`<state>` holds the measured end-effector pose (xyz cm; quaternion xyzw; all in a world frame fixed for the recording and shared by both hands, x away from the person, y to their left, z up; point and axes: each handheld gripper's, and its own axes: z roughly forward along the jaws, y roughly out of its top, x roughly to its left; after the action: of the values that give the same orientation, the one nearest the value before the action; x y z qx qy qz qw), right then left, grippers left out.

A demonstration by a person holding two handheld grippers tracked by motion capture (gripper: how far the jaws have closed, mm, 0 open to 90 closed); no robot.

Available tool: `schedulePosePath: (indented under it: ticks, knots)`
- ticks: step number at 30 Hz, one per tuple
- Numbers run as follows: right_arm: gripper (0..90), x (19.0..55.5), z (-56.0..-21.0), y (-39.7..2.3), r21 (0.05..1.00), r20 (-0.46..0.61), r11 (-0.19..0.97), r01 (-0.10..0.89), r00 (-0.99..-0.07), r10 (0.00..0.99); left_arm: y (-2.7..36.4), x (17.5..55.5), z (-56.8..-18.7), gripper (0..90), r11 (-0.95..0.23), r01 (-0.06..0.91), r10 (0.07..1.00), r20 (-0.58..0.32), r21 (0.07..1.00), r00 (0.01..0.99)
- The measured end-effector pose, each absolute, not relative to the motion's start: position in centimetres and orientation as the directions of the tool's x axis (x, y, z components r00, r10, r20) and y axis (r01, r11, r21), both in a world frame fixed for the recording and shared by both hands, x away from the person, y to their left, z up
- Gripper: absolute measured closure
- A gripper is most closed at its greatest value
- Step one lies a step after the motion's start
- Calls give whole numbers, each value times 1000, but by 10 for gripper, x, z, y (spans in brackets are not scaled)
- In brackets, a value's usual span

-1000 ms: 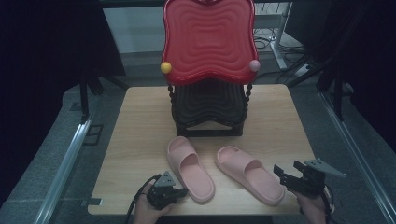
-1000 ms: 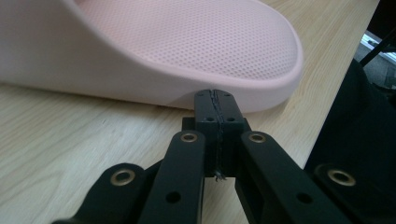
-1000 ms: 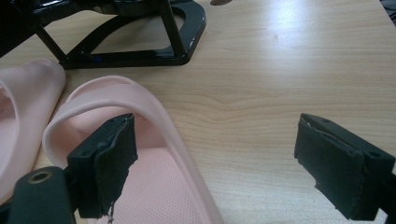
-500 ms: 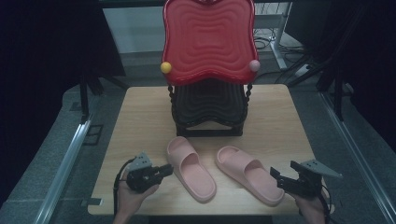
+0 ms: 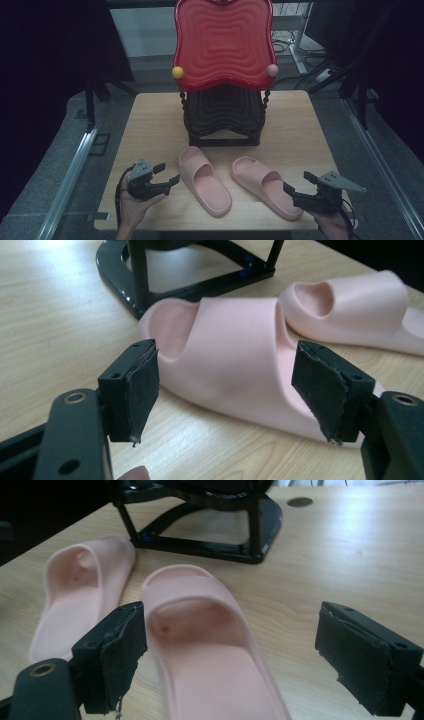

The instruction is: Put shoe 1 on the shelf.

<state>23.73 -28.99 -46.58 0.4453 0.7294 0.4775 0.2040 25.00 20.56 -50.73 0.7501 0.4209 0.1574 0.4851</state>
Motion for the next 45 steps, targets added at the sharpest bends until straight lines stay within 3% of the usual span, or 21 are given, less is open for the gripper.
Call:
schedulePosePath:
  ticks: [12,30,45]
  knots:
    - [257,232,-464,-239,874,63,250,417,-606,793,217,252,-513,264,-123,511,805,-216,850,553]
    - [491,267,-482,-118,840,75,348,416,-725,685,225,250,-514,266,-108,512,817,-218,852,534]
    - [619,307,-514,-73,799,89,357,483,-683,725,227,250,-516,273,-122,521,835,-197,845,514]
